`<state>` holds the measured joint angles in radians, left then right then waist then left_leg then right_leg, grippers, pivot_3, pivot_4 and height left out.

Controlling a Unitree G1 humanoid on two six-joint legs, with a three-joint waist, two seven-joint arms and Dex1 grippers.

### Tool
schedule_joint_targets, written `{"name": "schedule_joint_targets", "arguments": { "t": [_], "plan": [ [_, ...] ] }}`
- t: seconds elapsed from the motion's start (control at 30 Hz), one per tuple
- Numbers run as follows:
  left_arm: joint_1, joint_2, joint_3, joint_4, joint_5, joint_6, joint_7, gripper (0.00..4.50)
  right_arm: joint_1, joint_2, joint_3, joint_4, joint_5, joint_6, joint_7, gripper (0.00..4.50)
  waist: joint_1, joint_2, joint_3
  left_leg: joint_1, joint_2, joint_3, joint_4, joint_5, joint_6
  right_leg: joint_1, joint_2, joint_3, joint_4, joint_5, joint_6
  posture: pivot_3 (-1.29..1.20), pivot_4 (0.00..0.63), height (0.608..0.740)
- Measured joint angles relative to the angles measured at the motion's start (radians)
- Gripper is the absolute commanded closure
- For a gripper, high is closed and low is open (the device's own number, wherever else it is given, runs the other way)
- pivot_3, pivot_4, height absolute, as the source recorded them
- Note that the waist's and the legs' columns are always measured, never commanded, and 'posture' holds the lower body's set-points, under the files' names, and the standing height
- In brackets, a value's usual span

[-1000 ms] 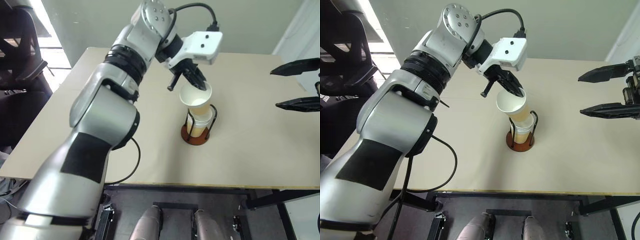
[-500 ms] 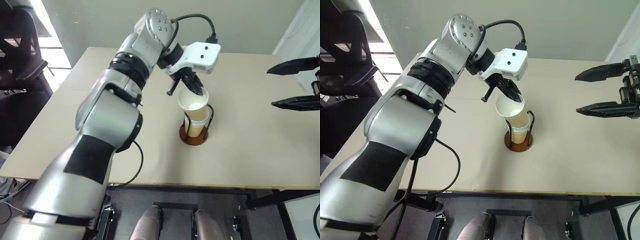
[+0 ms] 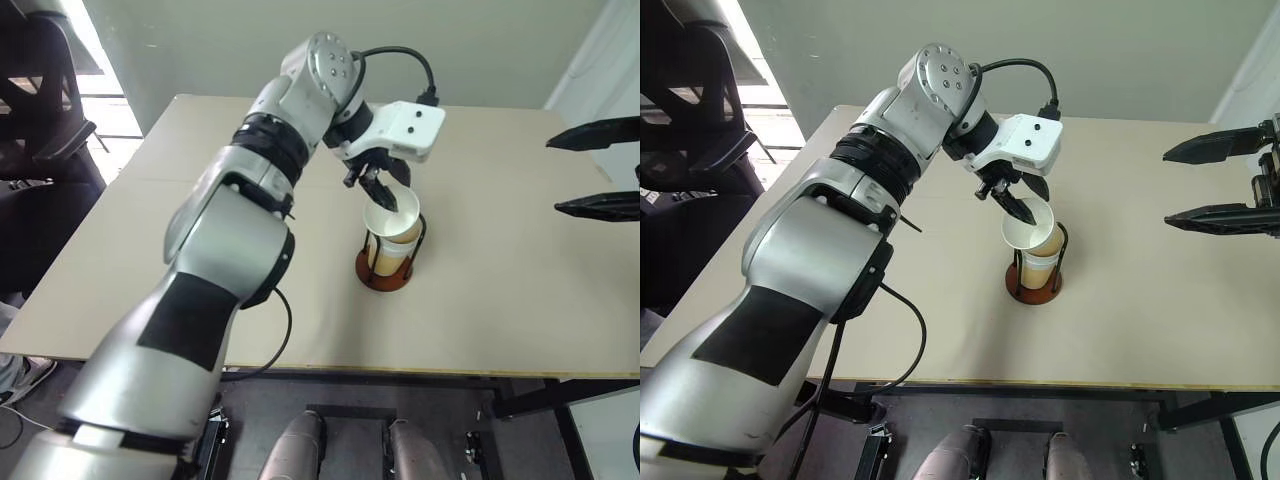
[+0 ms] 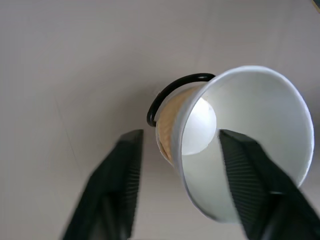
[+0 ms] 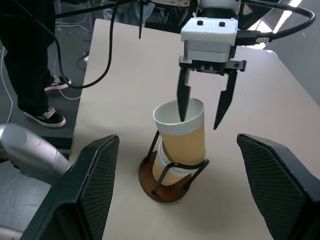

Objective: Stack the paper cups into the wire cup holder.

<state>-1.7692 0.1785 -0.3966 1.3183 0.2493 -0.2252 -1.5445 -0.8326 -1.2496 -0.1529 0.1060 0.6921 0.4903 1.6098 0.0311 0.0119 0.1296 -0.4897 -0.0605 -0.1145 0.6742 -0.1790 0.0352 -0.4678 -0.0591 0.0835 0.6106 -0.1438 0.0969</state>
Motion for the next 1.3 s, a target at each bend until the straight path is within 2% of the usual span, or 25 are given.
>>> {"name": "schedule_joint_targets", "arguments": {
  "t": [0.07, 0.1, 0.47, 0.8, 0.97, 1.1, 1.3],
  "plan": [
    [0.0, -0.003, 0.006, 0.0, 0.003, -0.002, 0.008, 0.22, 0.001, 0.0, -0.003, -0.009, 0.0, 0.004, -0.001, 0.67, 0.0, 0.0, 0.0, 0.0, 0.0, 0.0, 0.0, 0.0, 0.0, 0.0, 0.0, 0.0, 0.0, 0.0, 0.0, 0.0, 0.15, 0.74],
    [0.0, -0.004, 0.01, 0.0, 0.005, -0.002, 0.018, 0.04, 0.002, 0.0, -0.004, -0.015, 0.0, 0.006, -0.003, 0.67, 0.0, 0.0, 0.0, 0.0, 0.0, 0.0, 0.0, 0.0, 0.0, 0.0, 0.0, 0.0, 0.0, 0.0, 0.0, 0.0, 0.15, 0.74],
    [-0.002, -0.03, 0.028, 0.014, 0.063, -0.02, 0.288, 0.04, 0.001, 0.009, -0.007, -0.038, -0.002, 0.022, -0.019, 0.67, -0.001, 0.0, 0.0, 0.001, 0.0, 0.008, 0.004, -0.002, 0.004, 0.0, 0.0, 0.001, 0.0, 0.002, 0.004, 0.0, 0.15, 0.74],
    [-0.015, -0.03, 0.03, 0.021, 0.109, -0.029, 0.419, 0.04, -0.004, 0.012, -0.007, -0.051, -0.008, 0.031, -0.032, 0.67, 0.0, 0.0, 0.0, 0.001, 0.0, 0.009, 0.006, -0.002, 0.004, 0.0, 0.0, 0.001, 0.001, 0.003, 0.004, 0.0, 0.15, 0.74],
    [-0.015, -0.03, 0.045, 0.021, 0.104, -0.03, 0.383, 0.04, -0.004, 0.012, -0.007, -0.08, -0.008, 0.049, -0.039, 0.67, 0.0, 0.0, 0.0, 0.001, 0.0, 0.009, 0.006, -0.002, 0.004, 0.0, 0.0, 0.001, 0.0, 0.003, 0.004, 0.0, 0.15, 0.74],
    [-0.014, -0.016, 0.113, 0.021, 0.049, -0.008, 0.258, 0.04, 0.012, 0.008, -0.007, -0.086, -0.009, 0.069, -0.04, 0.67, 0.0, 0.0, 0.0, 0.001, 0.0, 0.009, 0.006, -0.002, 0.004, 0.0, 0.0, 0.001, 0.0, 0.003, 0.004, 0.0, 0.15, 0.74],
    [-0.008, 0.116, 0.231, 0.017, -0.077, 0.11, 0.02, 0.04, 0.065, 0.003, -0.008, -0.087, -0.007, 0.12, -0.041, 0.67, -0.006, 0.001, 0.0, 0.001, 0.001, 0.009, 0.005, -0.002, 0.004, -0.001, 0.001, 0.001, 0.001, 0.003, 0.004, 0.0, 0.15, 0.74]
  ]
}}
